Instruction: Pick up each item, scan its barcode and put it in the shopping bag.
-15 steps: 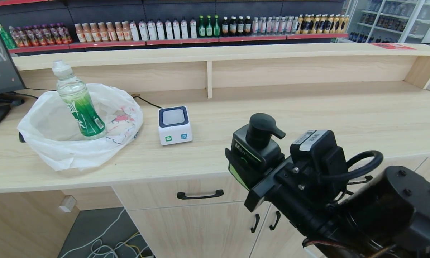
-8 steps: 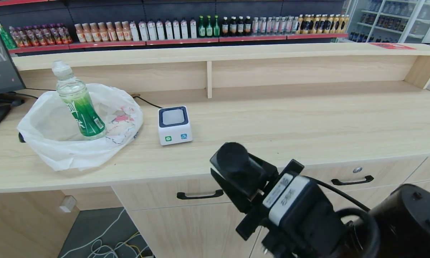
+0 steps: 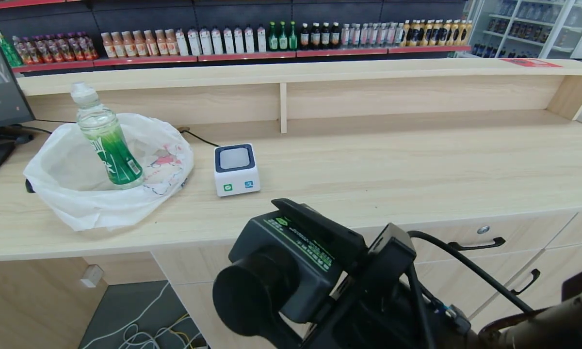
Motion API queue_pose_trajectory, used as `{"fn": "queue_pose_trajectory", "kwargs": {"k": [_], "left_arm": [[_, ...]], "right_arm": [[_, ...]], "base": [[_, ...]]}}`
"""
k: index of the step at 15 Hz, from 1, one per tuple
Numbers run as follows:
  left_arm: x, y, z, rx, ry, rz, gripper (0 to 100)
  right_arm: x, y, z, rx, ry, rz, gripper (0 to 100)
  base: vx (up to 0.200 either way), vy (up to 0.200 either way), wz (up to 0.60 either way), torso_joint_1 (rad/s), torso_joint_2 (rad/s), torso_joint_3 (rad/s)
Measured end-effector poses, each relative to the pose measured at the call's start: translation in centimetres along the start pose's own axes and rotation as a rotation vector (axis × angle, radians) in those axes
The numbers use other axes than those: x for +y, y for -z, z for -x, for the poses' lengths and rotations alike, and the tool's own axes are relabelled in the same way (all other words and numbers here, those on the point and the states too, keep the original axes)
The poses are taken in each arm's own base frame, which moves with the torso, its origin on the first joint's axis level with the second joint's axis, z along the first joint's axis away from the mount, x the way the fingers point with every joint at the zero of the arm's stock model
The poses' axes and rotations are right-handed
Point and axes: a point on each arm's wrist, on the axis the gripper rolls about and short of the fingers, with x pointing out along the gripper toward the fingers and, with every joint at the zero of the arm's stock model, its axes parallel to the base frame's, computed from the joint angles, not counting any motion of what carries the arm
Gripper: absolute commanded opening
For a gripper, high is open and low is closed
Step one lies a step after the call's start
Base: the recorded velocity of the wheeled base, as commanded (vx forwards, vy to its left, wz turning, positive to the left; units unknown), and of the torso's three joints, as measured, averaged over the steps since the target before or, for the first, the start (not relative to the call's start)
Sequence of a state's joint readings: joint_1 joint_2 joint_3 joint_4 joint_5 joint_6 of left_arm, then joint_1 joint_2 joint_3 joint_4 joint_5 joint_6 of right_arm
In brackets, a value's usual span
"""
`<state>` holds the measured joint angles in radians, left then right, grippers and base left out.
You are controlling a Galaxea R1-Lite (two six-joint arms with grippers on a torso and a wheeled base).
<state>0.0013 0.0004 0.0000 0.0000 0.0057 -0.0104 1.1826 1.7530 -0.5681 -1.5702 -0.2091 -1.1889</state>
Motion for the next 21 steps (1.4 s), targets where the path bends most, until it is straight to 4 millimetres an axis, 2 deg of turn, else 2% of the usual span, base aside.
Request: {"fn": "queue_pose_trajectory", "kwargs": {"k": [8,12,21], "left_arm": [[0.0,0.0,0.0,0.000,0.000,0.000,100],[0.0,0.0,0.0,0.000,0.000,0.000,100],[0.0,0.0,0.0,0.000,0.000,0.000,100]], "right_arm": [[0.1,-0.7,0.5,-0.143,-0.046,0.210,0],[1.2,-0.6,1.9,-0.148,-0.108,0.302,0],[1.0,-1.0,2.0,-0.178,-0.088,0.441,0]], "base": [[0.000,0.000,0.00,0.000,0.00,0.000],[0.000,0.000,0.00,0.000,0.00,0.000],[0.000,0.000,0.00,0.000,0.00,0.000]]}}
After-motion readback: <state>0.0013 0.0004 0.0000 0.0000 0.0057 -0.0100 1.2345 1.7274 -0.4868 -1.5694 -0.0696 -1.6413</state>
